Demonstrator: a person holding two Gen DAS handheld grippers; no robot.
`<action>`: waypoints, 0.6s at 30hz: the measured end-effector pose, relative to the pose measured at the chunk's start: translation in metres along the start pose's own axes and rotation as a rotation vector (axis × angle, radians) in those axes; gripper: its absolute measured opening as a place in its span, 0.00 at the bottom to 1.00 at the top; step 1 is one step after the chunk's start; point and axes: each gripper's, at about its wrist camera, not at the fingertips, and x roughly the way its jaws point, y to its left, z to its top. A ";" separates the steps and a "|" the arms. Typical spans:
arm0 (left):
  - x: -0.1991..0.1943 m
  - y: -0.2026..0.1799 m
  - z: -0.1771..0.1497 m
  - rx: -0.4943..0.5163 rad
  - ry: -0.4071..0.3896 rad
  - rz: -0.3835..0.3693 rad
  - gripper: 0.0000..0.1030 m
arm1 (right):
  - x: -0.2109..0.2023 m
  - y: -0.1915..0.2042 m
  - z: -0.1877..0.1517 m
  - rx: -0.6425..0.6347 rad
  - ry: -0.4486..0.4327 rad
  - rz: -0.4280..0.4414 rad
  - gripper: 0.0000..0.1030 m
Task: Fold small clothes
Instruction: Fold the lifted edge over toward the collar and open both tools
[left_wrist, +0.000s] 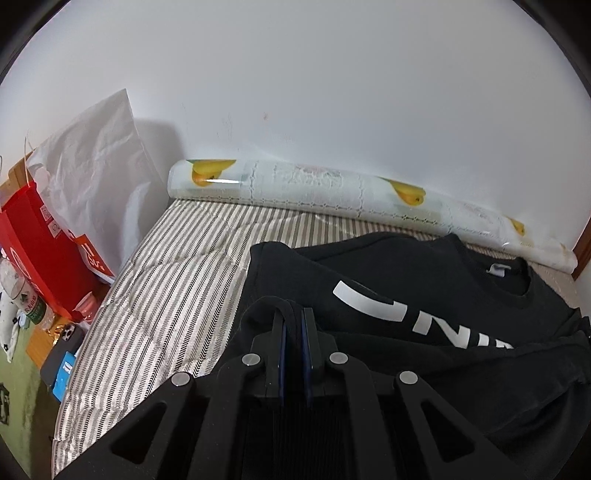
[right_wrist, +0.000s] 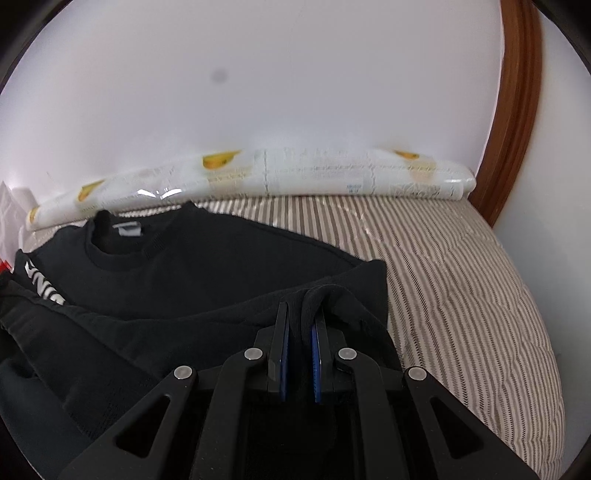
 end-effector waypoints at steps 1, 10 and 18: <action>0.002 0.000 0.000 -0.001 0.006 0.000 0.08 | 0.002 0.000 0.000 0.000 0.008 0.000 0.09; 0.010 0.001 -0.001 -0.008 0.019 -0.003 0.09 | 0.003 0.003 -0.001 -0.005 0.024 -0.014 0.10; 0.001 0.004 0.000 -0.010 0.035 -0.009 0.18 | -0.030 0.006 -0.010 -0.031 -0.020 -0.055 0.43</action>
